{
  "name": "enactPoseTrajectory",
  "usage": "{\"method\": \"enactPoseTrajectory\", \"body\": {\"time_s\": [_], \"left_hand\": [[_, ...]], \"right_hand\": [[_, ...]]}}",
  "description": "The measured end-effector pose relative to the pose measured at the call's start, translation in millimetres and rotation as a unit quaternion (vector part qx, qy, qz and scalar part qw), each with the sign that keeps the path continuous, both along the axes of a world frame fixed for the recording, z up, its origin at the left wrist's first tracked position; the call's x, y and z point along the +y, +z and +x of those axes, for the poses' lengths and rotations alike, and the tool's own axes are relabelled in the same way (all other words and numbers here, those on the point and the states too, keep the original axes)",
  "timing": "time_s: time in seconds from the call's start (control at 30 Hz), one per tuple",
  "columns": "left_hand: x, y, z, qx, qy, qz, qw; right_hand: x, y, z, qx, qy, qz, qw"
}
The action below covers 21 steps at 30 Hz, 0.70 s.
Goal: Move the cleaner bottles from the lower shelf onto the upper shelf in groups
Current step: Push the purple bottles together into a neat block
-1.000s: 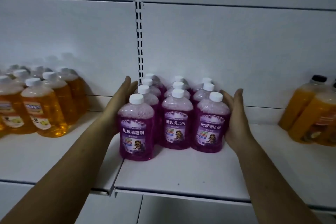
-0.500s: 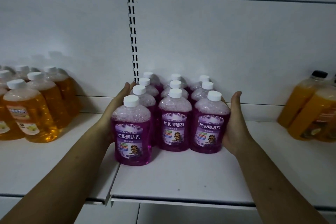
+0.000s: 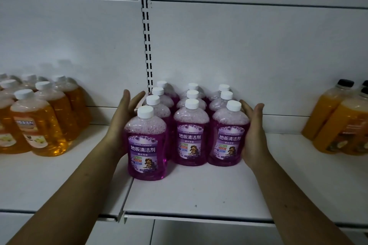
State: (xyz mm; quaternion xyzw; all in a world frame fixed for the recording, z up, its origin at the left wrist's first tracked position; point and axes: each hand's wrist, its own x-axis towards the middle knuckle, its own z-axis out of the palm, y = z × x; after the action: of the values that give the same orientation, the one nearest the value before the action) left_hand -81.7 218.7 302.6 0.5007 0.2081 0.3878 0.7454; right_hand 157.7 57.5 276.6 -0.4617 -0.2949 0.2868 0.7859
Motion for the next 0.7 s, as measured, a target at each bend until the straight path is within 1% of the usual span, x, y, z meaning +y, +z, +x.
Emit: {"method": "enactPoseTrajectory", "body": {"time_s": [0.07, 0.13, 0.17, 0.23, 0.3, 0.37, 0.57, 0.7], "left_hand": [[-6, 4, -9, 0.014, 0.026, 0.045, 0.999], [-14, 7, -23, 0.042, 0.003, 0.117, 0.992], [-17, 5, -30, 0.064, -0.015, 0.162, 0.985], [-21, -2, -44, 0.119, -0.043, 0.258, 0.958], [-20, -15, -50, 0.149, -0.089, 0.304, 0.937], [-20, -23, -51, 0.162, -0.120, 0.322, 0.925], [-18, -28, -45, 0.167, -0.080, 0.354, 0.917], [-17, -30, -44, 0.171, -0.058, 0.372, 0.910]], "right_hand": [[-5, -6, 5, -0.079, -0.007, -0.030, 0.996], [-12, -11, 12, -0.169, 0.026, -0.057, 0.984], [-15, -15, 18, -0.213, 0.053, -0.066, 0.973], [-21, -21, 30, -0.281, 0.105, -0.093, 0.949], [-25, -24, 34, -0.298, 0.144, -0.137, 0.934], [-26, -26, 35, -0.296, 0.141, -0.159, 0.931], [-24, -26, 30, -0.287, 0.108, -0.166, 0.937], [-25, -25, 29, -0.291, 0.106, -0.158, 0.937]]}}
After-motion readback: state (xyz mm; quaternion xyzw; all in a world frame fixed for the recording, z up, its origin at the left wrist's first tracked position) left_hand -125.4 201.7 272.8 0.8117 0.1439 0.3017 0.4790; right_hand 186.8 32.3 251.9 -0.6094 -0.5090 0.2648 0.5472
